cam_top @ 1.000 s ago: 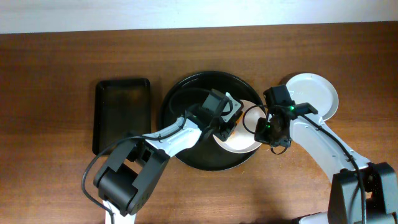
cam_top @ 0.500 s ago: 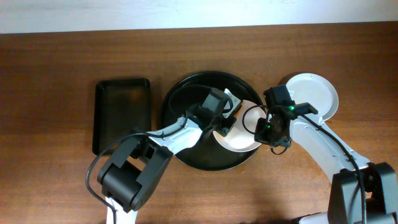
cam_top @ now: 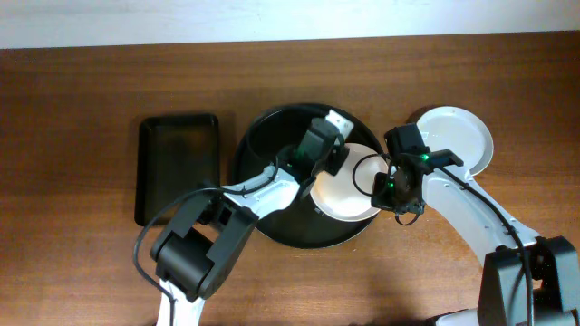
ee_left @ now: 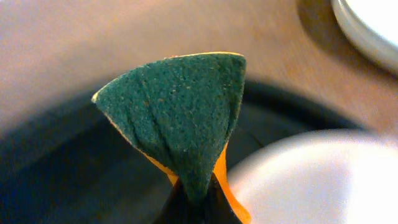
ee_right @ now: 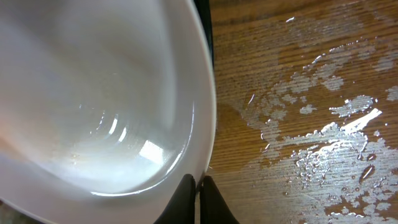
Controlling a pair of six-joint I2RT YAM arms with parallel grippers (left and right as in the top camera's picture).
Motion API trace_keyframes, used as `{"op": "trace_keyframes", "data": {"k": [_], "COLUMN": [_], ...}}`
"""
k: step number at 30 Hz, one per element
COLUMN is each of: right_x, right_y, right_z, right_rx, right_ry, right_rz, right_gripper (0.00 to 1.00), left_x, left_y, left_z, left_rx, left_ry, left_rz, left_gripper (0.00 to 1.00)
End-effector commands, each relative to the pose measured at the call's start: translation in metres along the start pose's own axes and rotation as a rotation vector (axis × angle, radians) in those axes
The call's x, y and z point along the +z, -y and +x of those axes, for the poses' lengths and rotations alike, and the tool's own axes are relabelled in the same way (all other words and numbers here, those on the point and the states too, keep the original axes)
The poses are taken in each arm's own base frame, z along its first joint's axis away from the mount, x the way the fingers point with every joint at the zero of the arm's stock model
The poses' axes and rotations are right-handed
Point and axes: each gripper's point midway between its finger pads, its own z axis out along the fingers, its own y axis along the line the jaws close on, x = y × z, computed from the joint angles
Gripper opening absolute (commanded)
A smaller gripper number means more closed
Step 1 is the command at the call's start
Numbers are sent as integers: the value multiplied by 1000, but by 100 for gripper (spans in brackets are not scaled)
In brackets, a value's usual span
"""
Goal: Clean dirty plates on tray and stack at the side
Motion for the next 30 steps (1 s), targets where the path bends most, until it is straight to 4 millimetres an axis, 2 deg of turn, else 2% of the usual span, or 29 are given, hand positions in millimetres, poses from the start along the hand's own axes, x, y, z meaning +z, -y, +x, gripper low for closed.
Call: {"op": "trace_keyframes", "data": {"k": [1,3,4,6,7,9,10,12,13,14,16,19,21,25,27,28,29,30], "right_x": [4,4,3,-2,-9,-25,-35,-39,-36,-32,-22,-6,8,50,52,47,39,29], "right_y": [4,4,4,0,-2,-9,-15,-19,-18,-21,-28,-26,-32,-38,-38,-42,-46,-50], "right_z": [9,9,7,1,-6,-21,-29,-32,-28,-23,-15,-9,-6,5,7,0,-9,-21], "right_rx": [-27,-38,-53,-76,-78,-99,-112,-112,-113,-125,-147,-145,-169,-198,-197,-199,-202,-214], "right_ry": [-30,-29,-25,-7,8,43,64,68,54,32,-7,-48,-69,-146,-156,-131,-104,-73], "right_rz": [16,16,16,10,8,0,-9,-25,-25,-47,-93,-81,-75,-31,-29,-40,-44,-36], "right_gripper": [4,4,4,4,4,4,9,52,58,59,60,56,52,42,30,15,4,4], "left_x": [-56,-85,-104,-134,-151,-175,-184,-183,-181,-181,-180,-180,-181,-183,-183,-183,-183,-183], "left_y": [-60,-85,-101,-129,-145,-162,-167,-160,-157,-155,-152,-150,-149,-147,-147,-147,-147,-147], "left_z": [-113,-146,-156,-157,-151,-134,-120,-91,-74,-59,-45,-37,-35,-26,-25,-25,-25,-25], "left_rx": [-38,-68,-83,-124,-164,-197,-217,-240,-252,-260,-265,-268,-268,-271,-272,-272,-272,-272], "left_ry": [245,312,320,294,263,183,125,9,-58,-118,-179,-211,-218,-256,-263,-263,-263,-263], "left_rz": [-241,-293,-317,-360,-383,-373,-343,-243,-217,-210,-205,-201,-201,-198,-198,-197,-198,-198], "left_gripper": [0,0,0,0,0,0,0,0,0,0,0,0,0,0,0,0,0,0]}}
